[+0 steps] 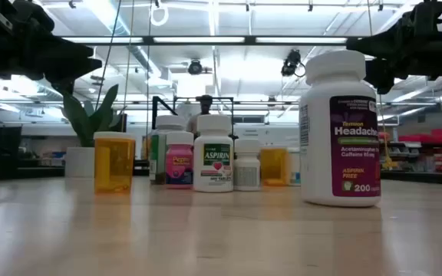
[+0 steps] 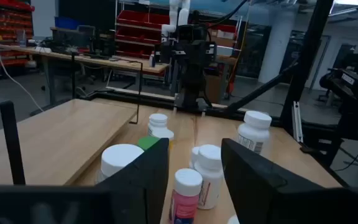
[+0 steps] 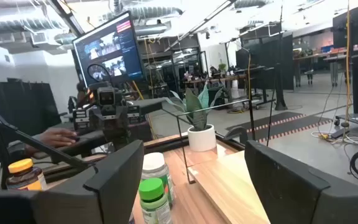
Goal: Pick and place medicine bottles onto shelf by color
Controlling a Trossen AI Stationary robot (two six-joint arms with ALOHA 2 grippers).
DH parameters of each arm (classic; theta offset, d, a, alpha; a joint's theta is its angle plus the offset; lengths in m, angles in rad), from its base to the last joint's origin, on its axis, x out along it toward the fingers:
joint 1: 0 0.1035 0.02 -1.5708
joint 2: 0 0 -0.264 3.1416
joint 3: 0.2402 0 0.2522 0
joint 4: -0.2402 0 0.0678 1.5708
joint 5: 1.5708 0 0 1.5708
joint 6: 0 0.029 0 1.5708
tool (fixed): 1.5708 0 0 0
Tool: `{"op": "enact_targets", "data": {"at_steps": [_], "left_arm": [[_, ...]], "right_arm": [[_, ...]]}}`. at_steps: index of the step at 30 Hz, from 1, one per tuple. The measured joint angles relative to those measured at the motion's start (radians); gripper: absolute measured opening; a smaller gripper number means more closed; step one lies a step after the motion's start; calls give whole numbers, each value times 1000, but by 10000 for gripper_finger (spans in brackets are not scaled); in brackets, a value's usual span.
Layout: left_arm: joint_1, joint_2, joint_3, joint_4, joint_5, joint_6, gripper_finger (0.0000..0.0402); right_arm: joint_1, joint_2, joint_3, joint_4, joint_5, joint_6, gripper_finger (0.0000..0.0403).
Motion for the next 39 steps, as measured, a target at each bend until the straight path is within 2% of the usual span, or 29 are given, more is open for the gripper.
{"op": "enact_targets", "data": {"at_steps": [39], "left_arm": [[0,0,0,0,0,0,153]], "right_arm": [[0,0,0,0,0,0,288]]}}
